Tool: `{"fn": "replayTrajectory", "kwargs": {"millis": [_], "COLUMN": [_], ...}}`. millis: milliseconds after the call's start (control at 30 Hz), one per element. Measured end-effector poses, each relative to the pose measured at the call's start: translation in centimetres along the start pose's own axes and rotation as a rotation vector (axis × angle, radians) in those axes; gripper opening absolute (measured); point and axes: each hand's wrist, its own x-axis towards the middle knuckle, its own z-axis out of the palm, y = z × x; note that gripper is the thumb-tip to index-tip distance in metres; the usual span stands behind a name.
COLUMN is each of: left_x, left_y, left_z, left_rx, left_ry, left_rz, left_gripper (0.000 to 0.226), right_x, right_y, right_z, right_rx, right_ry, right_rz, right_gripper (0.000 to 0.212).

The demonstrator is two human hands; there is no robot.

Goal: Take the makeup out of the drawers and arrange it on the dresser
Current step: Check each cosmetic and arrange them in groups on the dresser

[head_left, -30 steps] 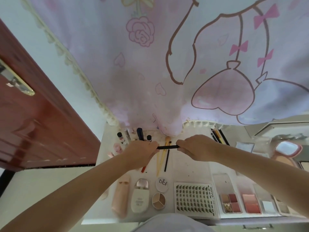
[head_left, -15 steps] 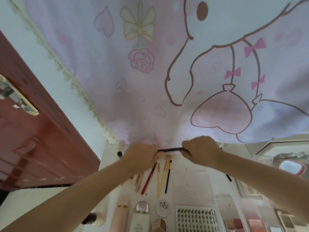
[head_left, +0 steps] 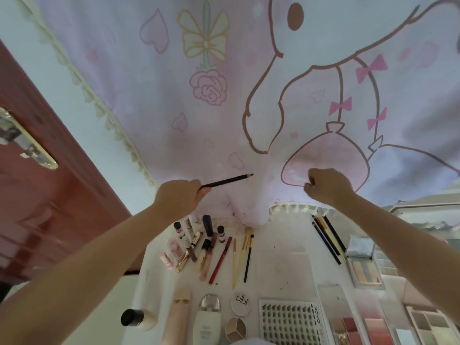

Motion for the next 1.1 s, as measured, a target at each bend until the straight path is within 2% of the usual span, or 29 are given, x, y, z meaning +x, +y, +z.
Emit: {"fn": "replayTrajectory", "kwargs": {"millis": [67, 233, 400, 533, 900, 1100], "left_x": [0.2, -1.5, -2.5, -3.5, -4.6, -4.8], "left_y": [1.5, 1.8, 2.6, 2.9, 3.6, 4.0], "left_z": [0.3, 1.8, 3.3, 4.2, 3.8, 4.6], "left_rx": [-0.038, -0.079, -0.112, -0.134, -0.147, -0.091], "left_ry": [0.009, -0.023, -0.041, -0.063, -0.123, -0.174], "left_rz": [0.038, 0.022, 0.016, -0.004, -0.026, -0.023], "left_gripper": [0.036, 0.034, 0.031, 0.032, 0.041, 0.043], "right_x": [0.0, -0.9, -2.2, -3.0, -2.9, -2.2], "right_y": [-1.6, -2.9, -4.3, -5.0, -5.8, -5.7], "right_z": [0.7, 1.1, 1.8, 2.4, 3.8, 4.8], "right_rx": [0.093, 0.302, 0.399, 0.504, 0.451, 0.336], "right_ry": [-0.005, -0.102, -0.183, -0.122, -0.08, -0.097], "right_rz": [-0.077, -0.247, -0.338, -0.35, -0.4, -0.455], "right_gripper": [0.017, 0.013, 0.021, 0.015, 0.018, 0.022]}}
